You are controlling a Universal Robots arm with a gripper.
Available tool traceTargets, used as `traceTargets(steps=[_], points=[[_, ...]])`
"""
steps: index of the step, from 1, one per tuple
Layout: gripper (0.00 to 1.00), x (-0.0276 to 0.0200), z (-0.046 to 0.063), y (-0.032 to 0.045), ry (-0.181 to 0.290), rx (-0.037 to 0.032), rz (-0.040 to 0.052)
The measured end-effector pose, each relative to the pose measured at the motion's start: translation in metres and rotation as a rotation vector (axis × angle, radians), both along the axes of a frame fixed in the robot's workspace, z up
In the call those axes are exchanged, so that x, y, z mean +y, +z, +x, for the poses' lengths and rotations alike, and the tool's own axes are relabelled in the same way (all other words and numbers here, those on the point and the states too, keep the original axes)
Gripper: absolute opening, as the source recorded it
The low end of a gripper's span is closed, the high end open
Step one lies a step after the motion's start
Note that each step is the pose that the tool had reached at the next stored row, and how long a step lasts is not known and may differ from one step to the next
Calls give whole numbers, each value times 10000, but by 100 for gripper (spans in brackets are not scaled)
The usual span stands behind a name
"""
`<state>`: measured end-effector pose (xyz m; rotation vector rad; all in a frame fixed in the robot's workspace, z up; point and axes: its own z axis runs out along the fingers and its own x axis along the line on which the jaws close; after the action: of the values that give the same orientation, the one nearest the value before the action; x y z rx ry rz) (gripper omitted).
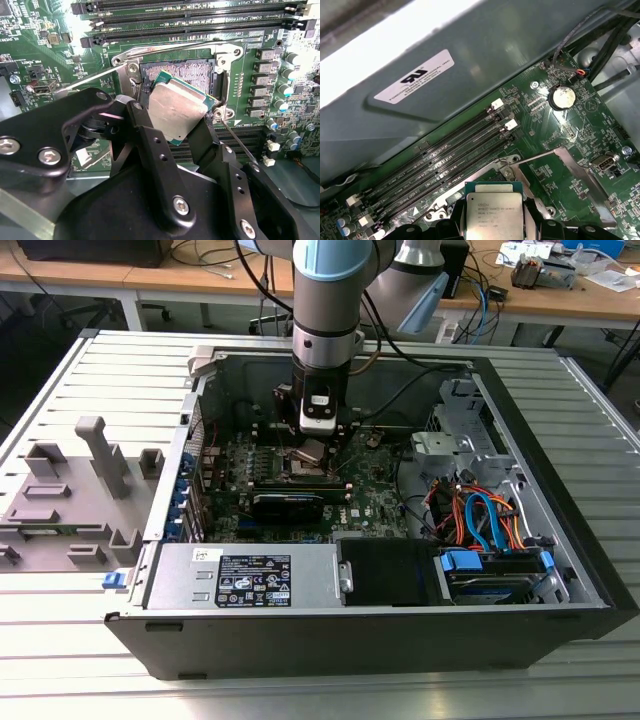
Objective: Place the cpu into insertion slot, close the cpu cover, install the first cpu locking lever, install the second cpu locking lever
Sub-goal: 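Place the cpu into insertion slot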
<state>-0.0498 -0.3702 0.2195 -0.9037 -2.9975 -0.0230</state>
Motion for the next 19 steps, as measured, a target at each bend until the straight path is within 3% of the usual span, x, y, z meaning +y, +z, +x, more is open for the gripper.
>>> traceTargets(steps=[19], points=[[55, 0, 0, 0, -167, 0, 0]])
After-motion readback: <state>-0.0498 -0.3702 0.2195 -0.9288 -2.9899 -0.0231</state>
